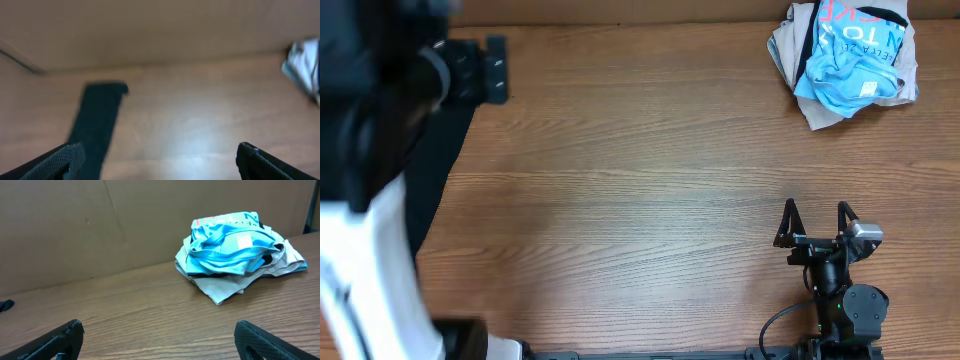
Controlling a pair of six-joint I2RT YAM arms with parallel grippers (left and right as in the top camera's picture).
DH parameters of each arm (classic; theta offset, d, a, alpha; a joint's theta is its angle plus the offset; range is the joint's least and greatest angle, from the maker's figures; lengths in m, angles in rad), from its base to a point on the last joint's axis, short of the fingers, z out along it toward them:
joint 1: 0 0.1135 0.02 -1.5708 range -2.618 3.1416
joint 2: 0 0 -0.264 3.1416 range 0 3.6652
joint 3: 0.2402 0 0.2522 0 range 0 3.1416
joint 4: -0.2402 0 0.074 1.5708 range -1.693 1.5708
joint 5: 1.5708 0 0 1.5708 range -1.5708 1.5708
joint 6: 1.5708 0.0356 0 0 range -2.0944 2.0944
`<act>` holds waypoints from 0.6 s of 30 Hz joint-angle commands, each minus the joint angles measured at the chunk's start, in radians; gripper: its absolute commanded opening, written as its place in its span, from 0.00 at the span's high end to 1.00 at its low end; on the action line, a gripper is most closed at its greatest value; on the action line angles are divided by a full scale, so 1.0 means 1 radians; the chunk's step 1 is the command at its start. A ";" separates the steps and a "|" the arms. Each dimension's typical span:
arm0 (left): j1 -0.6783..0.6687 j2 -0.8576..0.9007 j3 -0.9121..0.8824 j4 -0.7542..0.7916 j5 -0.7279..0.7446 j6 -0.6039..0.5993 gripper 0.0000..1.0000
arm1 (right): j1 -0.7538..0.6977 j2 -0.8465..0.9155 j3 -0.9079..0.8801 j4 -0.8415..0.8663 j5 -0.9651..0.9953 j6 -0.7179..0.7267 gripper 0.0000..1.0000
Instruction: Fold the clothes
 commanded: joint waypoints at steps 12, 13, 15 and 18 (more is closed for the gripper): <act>0.003 -0.509 -0.815 0.702 0.027 0.049 0.00 | 0.006 -0.012 -0.010 0.006 0.008 0.004 0.00; 0.004 -0.551 -0.913 0.772 0.035 0.049 0.00 | 0.006 -0.012 -0.010 0.006 0.008 0.004 0.00; 0.004 -0.621 -1.086 0.893 0.052 0.049 0.00 | 0.006 -0.012 -0.010 0.006 0.008 0.004 0.00; 0.004 -0.724 -1.341 1.073 0.076 0.048 0.00 | 0.006 -0.012 -0.010 0.006 0.008 0.004 0.00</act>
